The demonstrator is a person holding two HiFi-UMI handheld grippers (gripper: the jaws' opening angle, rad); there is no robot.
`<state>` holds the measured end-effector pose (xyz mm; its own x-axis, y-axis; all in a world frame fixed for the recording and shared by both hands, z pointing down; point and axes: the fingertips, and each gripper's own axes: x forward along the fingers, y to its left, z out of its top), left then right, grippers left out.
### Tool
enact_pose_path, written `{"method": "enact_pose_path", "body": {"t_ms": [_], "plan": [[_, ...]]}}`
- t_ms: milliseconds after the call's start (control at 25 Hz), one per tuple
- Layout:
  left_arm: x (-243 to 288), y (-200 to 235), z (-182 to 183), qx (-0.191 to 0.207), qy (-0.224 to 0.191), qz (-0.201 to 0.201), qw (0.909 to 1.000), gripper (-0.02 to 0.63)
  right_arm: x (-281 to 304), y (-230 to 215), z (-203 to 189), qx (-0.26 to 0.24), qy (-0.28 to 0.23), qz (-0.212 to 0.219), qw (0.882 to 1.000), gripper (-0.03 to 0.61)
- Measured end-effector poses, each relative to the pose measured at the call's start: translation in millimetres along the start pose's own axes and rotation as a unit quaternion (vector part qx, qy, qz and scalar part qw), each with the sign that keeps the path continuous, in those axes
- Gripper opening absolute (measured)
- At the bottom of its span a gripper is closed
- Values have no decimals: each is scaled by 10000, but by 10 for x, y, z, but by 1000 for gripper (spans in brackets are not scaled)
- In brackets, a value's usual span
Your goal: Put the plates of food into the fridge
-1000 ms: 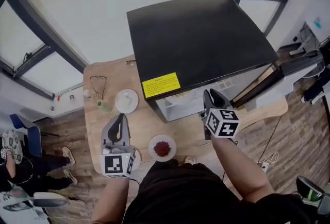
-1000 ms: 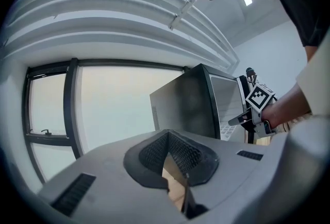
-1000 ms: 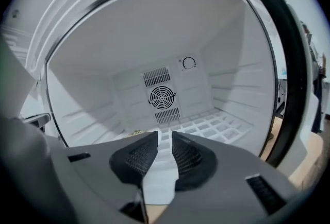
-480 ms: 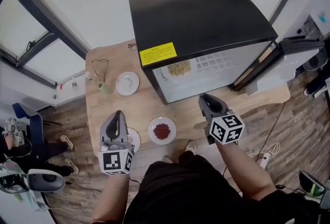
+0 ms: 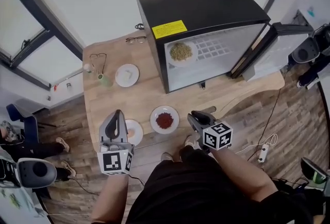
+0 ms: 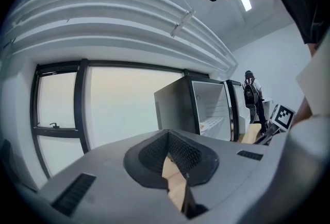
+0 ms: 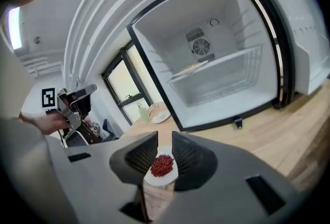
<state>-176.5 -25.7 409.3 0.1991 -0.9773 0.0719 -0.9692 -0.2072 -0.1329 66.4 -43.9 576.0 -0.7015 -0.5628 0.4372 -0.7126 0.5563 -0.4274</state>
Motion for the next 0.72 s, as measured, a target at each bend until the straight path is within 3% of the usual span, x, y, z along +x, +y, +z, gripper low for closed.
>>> {"method": "enact_pose_path", "body": {"t_ms": [320,400,560,640,720], "plan": [[-439,153,-208,-97,26,61,9999,5,217,158,-908,1749,199,-71,9844,113],[-541,188,-256,-53,91,44,9999,4,292,127,-1133,2502,181,-188,9678,141],[-696,282,-329,105,214,-31,9997,5,465,-54,-1568,4007,-4,-470,9150,149],[-749,319,-375,195,290,-84,9994,5,560,-107,-1691,4467,-177,-514,8930,166],[-782,338,-401,260,331,-125,9990,5,649,-94,-1703,4641,-331,-425,8841,195]]}}
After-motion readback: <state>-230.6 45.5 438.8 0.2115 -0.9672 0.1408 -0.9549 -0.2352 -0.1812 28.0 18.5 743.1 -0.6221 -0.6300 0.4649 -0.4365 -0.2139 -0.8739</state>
